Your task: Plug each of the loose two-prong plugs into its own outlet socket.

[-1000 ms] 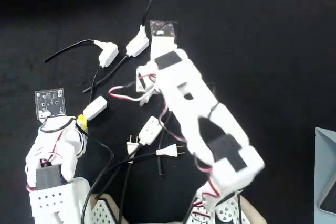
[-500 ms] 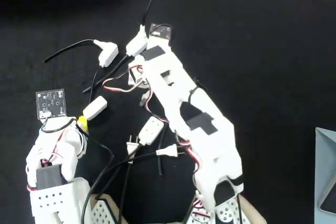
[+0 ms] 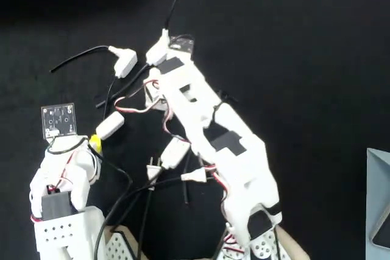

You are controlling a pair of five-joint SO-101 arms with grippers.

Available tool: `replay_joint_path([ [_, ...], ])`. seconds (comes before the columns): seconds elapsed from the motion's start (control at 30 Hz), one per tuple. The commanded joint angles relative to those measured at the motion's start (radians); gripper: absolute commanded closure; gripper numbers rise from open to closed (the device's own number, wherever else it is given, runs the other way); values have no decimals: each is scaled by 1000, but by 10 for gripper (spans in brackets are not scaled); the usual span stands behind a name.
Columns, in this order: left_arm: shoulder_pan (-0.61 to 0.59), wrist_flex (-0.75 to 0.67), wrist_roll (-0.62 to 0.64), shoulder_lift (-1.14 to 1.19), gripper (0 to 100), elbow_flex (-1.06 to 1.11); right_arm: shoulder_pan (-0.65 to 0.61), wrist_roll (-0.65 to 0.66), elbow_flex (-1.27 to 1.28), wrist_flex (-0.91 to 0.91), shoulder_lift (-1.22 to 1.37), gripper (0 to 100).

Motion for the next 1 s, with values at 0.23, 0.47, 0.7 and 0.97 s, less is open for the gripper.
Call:
replay_joint_path([
  [0.23, -8, -15, -8, -8, 830, -7, 11, -6, -50, -9, -5, 942],
  [0.47, -8, -15, -8, -8, 830, -7, 63, -5, -48, -5, -13, 986],
  [0.7, -8, -17, -8, -8, 830, -5, 58, 101, -130, 187, -154, 986],
  [0.97, -7, -55, -2, -9, 830, -35, 21, 354, -107, 385, -458, 986],
])
